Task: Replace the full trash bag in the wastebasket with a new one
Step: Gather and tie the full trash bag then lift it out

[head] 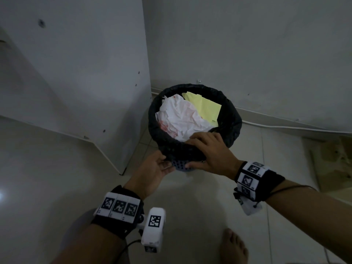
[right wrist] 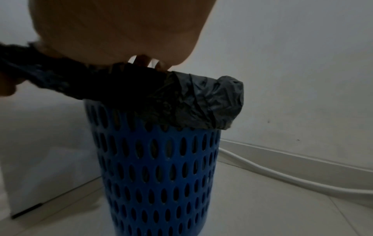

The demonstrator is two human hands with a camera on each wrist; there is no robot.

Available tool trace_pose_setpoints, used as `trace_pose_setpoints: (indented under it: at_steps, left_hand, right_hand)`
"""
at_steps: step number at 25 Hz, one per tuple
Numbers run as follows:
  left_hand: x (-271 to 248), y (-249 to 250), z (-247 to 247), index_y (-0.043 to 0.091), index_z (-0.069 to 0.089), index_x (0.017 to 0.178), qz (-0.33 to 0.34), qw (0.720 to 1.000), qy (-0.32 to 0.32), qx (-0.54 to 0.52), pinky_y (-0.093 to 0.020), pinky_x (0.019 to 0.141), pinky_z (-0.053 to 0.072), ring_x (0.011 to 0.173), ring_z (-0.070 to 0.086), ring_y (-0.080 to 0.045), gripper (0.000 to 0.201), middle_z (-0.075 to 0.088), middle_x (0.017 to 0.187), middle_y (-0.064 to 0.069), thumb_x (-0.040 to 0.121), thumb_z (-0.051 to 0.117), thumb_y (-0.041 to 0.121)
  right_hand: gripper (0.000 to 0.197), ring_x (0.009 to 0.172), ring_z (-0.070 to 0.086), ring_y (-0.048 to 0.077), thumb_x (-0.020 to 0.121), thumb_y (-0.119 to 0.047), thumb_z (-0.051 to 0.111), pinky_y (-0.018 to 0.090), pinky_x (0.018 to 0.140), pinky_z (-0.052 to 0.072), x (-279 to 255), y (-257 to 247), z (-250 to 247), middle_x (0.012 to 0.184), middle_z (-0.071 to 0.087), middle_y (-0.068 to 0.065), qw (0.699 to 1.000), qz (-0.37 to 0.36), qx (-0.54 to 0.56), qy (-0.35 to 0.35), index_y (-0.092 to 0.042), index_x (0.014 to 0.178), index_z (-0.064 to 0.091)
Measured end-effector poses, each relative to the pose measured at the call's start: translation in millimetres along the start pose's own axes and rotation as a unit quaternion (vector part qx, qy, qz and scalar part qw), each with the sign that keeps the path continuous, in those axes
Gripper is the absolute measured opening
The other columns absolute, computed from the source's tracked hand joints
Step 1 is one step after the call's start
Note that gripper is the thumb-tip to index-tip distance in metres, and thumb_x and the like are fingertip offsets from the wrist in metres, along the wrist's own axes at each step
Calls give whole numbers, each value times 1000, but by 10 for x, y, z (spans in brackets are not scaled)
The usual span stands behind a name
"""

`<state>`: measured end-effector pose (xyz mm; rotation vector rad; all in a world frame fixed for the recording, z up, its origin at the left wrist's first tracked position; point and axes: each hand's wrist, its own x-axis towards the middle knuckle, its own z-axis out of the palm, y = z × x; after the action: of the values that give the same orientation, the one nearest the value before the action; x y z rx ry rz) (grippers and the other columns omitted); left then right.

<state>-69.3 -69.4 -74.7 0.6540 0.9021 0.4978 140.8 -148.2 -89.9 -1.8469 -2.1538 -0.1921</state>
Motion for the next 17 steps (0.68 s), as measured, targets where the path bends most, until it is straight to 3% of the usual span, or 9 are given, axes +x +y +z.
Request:
trace_pose_setpoints:
  at_steps: [2, 4, 6, 7, 9, 10, 11, 14, 17]
  left_hand:
    - [24, 50, -3, 12, 56, 82, 20, 1000, 5, -16, -39, 82, 50, 76, 58, -19, 20, 58, 78, -5, 96, 43, 11]
    - [50, 79, -16, 12, 61, 101, 41, 999, -7, -23, -38, 84, 51, 89, 63, -20, 15, 62, 91, -5, 97, 48, 17]
    - [74, 116, 3, 9, 59, 118, 68, 997, -32, -21, -33, 84, 54, 92, 68, -17, 24, 68, 99, -5, 97, 51, 19]
    - [77, 141, 23, 8, 59, 116, 85, 996, -38, -14, -30, 84, 55, 91, 70, -15, 23, 70, 100, -5, 97, 51, 18]
    - [63, 180, 79, 11, 59, 95, 114, 992, -39, 19, -28, 82, 55, 86, 71, -12, 10, 70, 93, -3, 97, 52, 19]
    - [73, 184, 94, 13, 57, 89, 125, 991, -26, 41, -29, 80, 55, 85, 70, -12, 12, 69, 91, -2, 97, 52, 21]
    - [76, 177, 101, 13, 58, 94, 126, 990, -15, 58, -29, 80, 54, 86, 70, -12, 14, 69, 94, -3, 97, 52, 25]
    - [126, 183, 52, 14, 55, 127, 72, 997, 8, 20, -32, 91, 49, 102, 63, -16, 37, 65, 113, -6, 100, 44, 36]
    - [151, 234, 23, 13, 53, 128, 18, 999, 1, -41, -32, 95, 44, 101, 60, -14, 32, 63, 110, -3, 100, 47, 27]
  right_hand:
    - [31, 89, 59, 22, 92, -44, 54, 39, 80, 34, 88, -105, 46, 101, 65, 1, 1000, 7, 0, 26, -19, 105, 65]
    - [18, 69, 60, 21, 95, -30, 53, 41, 72, 41, 182, -109, 22, 81, 66, -2, 990, 70, 94, 76, -16, 90, 64]
    - [14, 64, 57, 16, 95, -26, 56, 43, 66, 47, 218, -149, -19, 75, 62, -4, 972, 110, 179, 110, -14, 89, 61]
    - [16, 69, 54, 13, 94, -30, 57, 41, 69, 46, 213, -203, -37, 80, 60, -6, 971, 107, 187, 106, -15, 95, 60]
    - [31, 83, 51, 11, 90, -43, 58, 34, 75, 35, 199, -347, -25, 93, 58, -8, 987, 83, 122, 61, -18, 109, 56]
    - [31, 83, 53, 13, 89, -42, 59, 32, 73, 31, 212, -383, -11, 92, 60, -6, 991, 75, 98, 46, -17, 107, 56]
    - [23, 76, 55, 17, 90, -35, 59, 32, 69, 30, 229, -378, -9, 84, 61, -3, 990, 78, 106, 44, -15, 100, 56]
    - [13, 55, 49, 10, 90, -21, 51, 28, 58, 34, 234, -169, -98, 69, 55, -2, 958, 139, 249, 32, -9, 92, 54]
    - [21, 56, 55, 5, 90, -28, 55, 24, 54, 40, 97, 11, -283, 71, 61, -5, 943, 178, 281, 6, -16, 108, 53]
